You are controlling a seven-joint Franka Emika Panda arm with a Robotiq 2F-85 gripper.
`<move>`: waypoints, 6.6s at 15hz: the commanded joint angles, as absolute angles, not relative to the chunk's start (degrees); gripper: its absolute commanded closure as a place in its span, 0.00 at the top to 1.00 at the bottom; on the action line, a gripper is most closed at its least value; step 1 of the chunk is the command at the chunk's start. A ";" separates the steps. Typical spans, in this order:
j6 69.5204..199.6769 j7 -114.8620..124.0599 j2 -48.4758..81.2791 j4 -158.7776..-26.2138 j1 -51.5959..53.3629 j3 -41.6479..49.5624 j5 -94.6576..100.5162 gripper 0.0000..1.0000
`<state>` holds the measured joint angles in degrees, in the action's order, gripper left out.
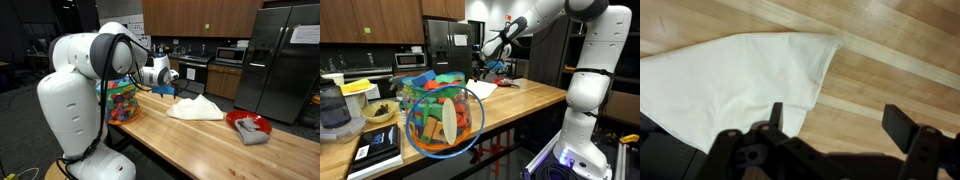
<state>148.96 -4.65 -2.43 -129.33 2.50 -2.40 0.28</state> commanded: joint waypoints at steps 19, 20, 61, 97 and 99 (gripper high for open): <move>151.98 1.61 10.32 -123.61 3.78 -1.70 11.45 1.00; 151.65 1.67 10.85 -123.02 3.92 -1.64 11.56 1.00; 149.95 21.30 18.54 -118.09 10.85 6.09 34.49 1.00; 158.66 12.01 -0.88 -137.42 3.93 2.70 13.53 0.01; 160.35 5.50 -3.68 -139.71 3.00 1.83 7.50 0.01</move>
